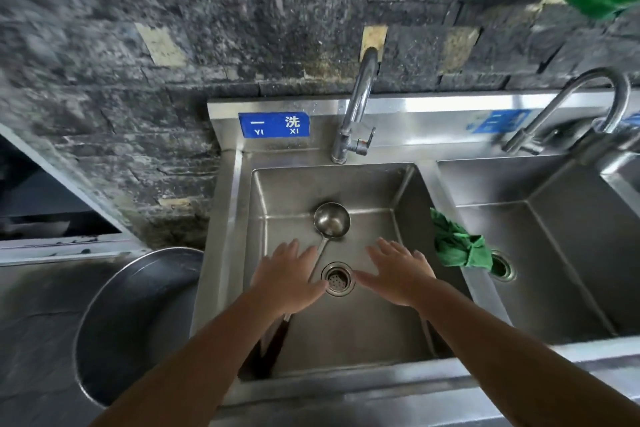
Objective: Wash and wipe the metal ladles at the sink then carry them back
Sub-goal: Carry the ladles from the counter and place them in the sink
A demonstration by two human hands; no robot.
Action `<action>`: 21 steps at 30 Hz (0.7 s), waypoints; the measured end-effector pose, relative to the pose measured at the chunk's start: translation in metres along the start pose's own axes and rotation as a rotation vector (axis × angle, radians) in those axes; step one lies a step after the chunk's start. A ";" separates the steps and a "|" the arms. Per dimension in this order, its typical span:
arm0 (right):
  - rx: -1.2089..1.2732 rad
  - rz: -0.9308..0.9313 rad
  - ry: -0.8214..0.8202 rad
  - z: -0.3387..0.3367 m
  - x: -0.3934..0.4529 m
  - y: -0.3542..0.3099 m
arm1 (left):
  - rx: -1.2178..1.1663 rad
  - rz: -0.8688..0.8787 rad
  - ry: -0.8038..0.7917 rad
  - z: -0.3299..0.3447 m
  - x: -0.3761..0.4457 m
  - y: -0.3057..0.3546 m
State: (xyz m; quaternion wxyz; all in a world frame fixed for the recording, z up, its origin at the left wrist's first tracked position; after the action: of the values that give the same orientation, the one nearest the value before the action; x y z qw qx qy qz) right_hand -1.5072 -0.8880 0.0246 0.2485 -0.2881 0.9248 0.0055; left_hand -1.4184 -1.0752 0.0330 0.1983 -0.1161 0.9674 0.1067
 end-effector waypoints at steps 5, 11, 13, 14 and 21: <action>-0.032 -0.052 0.023 -0.014 -0.038 0.013 | -0.030 -0.077 0.059 -0.013 -0.040 0.012; -0.099 -0.107 0.015 -0.011 -0.066 0.029 | 0.021 -0.138 0.120 -0.012 -0.071 0.035; -0.098 -0.129 0.010 -0.009 -0.073 0.032 | 0.015 -0.167 0.140 -0.011 -0.078 0.040; -0.089 -0.124 0.003 -0.006 -0.074 0.033 | 0.006 -0.172 0.149 -0.010 -0.079 0.040; -0.105 -0.254 0.079 -0.013 -0.084 0.007 | -0.143 -0.309 0.253 -0.011 -0.136 0.042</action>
State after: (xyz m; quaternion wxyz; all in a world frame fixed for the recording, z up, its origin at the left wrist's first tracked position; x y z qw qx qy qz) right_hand -1.4576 -0.8395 0.0739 0.1954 -0.4155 0.8883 0.0109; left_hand -1.3122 -1.0128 0.1049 0.0804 -0.2896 0.9452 0.1279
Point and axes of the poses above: each hand's wrist, its own x-axis towards the middle knuckle, its own z-axis out of the palm, y = z × x, the point moved 5 cm from there along x, towards the middle knuckle, and after that the axes turned 5 degrees about -z, right-handed, at the moved point
